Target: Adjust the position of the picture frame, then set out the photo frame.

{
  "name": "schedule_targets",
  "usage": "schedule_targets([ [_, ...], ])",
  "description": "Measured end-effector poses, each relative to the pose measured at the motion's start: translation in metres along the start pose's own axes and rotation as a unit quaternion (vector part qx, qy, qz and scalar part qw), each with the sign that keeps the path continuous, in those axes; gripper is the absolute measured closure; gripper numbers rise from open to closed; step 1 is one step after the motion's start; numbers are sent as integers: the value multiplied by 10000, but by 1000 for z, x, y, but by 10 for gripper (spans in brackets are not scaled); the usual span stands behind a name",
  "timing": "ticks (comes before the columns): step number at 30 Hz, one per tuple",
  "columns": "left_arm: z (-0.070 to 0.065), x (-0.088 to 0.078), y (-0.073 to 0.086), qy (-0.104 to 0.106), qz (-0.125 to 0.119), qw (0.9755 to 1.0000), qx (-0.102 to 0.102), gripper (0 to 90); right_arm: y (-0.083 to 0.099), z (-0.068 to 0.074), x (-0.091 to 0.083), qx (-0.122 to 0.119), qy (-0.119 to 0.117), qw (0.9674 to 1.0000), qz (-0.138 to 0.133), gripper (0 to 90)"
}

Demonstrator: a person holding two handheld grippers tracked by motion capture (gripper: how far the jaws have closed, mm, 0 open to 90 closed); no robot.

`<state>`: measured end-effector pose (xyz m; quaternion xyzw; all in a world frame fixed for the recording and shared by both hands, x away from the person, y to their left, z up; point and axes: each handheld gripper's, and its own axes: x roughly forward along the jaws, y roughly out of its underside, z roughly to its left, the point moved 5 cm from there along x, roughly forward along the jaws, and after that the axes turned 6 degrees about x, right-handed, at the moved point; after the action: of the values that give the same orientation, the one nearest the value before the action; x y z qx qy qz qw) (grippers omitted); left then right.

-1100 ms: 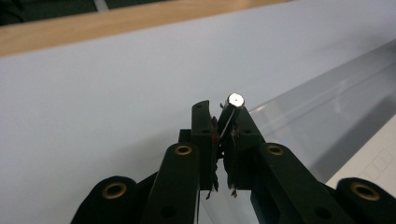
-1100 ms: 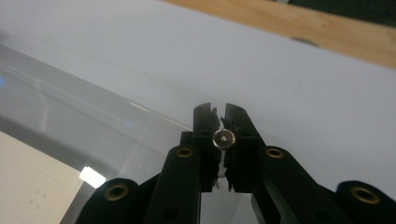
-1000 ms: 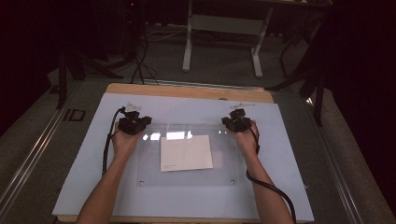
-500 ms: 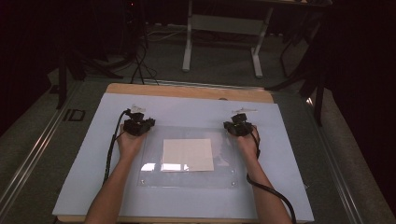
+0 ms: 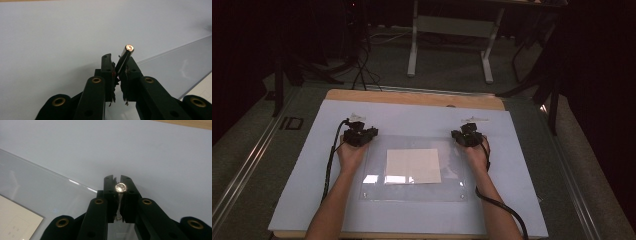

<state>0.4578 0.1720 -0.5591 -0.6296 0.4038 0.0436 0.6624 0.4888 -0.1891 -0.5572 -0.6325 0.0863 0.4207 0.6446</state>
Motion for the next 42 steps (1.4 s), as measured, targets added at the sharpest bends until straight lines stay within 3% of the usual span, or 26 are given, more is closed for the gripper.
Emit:
schedule_targets([
  [4,0,-2,0,55,-23,10000,-66,802,0,0,0,-16,-7,10000,-7,840],
  [6,-1,-6,-1,142,-187,9997,-109,758,1,0,0,19,-31,10000,-57,838],
  [14,-4,-24,-2,136,-361,9989,273,622,2,-1,0,53,-72,9999,-75,827],
  [20,-1,-29,0,264,-569,9977,257,557,3,-1,-8,-135,-152,9996,-185,728],
  [26,1,-29,6,237,-554,9979,246,576,4,-6,-28,-206,-186,9981,-550,736],
  [32,0,-28,5,121,-596,9977,294,667,4,-4,-31,-334,-264,9966,-706,756],
  [37,2,-27,3,80,-705,9971,282,718,1,-1,-29,-351,-235,9963,-751,832],
  [42,3,-26,2,40,-760,9967,270,735,0,1,-28,-447,-153,9962,-729,848],
])
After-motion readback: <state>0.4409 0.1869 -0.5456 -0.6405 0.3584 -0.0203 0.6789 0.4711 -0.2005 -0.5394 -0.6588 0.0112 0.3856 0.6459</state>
